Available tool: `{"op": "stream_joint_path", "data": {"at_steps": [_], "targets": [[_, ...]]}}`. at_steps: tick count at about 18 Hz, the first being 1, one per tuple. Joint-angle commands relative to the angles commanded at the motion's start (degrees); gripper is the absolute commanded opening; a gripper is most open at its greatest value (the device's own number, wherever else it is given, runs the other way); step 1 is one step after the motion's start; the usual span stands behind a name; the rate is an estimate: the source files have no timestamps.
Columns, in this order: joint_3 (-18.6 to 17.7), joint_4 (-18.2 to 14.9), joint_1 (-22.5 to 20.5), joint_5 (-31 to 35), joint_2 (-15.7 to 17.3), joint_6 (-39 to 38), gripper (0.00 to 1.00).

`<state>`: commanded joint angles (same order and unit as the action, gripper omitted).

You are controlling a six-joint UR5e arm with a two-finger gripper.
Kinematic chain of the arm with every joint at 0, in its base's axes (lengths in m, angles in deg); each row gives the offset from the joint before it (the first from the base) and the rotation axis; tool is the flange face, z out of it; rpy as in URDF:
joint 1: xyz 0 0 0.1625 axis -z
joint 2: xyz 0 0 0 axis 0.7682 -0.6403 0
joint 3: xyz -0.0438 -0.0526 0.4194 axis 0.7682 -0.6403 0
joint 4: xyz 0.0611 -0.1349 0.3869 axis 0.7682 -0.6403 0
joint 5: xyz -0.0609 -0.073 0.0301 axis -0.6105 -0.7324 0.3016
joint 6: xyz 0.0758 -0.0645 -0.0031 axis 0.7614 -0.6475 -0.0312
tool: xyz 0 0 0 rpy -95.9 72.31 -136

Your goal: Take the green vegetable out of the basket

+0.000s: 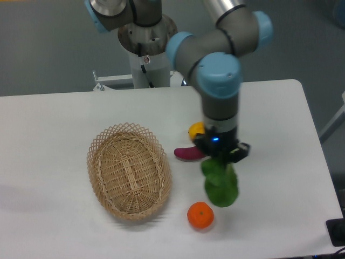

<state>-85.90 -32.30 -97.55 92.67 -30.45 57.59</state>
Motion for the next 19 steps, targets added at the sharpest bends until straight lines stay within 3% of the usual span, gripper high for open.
{"op": "stream_joint_path", "data": {"at_steps": [4,7,15,19], "targets": [[2.4,-0.5,-3.9,-1.1,-2.0,4.5,0.04],[3.9,-4.1,-6.1,-1.4,-2.4,11.6,0.05],[5.1,-6.1,-10.7,-1.8,-3.8,20.7,0.05],[5.0,-6.2,-11.8,-1.6,-3.9,21.8,0.05]]}}
